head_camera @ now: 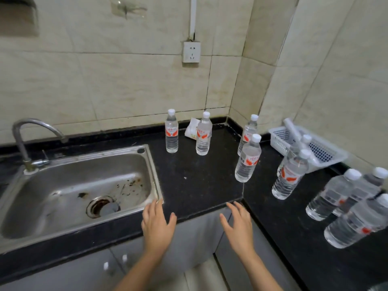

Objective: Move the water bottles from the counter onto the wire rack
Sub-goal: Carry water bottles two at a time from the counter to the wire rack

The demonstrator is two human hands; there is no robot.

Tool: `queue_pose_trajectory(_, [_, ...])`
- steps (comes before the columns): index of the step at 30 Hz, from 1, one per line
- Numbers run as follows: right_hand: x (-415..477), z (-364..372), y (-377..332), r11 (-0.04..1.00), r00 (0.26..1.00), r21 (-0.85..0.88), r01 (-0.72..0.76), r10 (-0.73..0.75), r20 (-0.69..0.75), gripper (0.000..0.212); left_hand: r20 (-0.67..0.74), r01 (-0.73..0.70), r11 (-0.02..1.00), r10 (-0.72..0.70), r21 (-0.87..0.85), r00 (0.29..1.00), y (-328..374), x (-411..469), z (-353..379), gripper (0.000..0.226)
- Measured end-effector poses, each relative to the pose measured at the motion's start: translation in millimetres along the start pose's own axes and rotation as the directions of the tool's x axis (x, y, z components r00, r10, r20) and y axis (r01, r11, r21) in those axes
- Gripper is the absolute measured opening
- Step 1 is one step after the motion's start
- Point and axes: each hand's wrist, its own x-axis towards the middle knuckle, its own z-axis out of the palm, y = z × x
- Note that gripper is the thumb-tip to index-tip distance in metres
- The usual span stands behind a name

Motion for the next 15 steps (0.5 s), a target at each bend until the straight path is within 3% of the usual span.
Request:
queue_pose_trajectory(4, [30.1, 18.8, 7.0, 1.000, 0.998, 0.020, -0.015, 0.014, 0.068, 0.047, 0.007, 0.097, 0.995, -0.098, 0.009, 0.995, -5.0, 22.4, 22.2, 0.057])
queue_pose_trajectory(15, [160.4, 50.0, -29.3, 0.996, 0.989, -0.082, 0.030, -0.018, 0.148, 0.048, 0.036, 0.106, 0.993, -0.104, -0.053, 0.994, 16.9, 148.3, 64.0, 0.055])
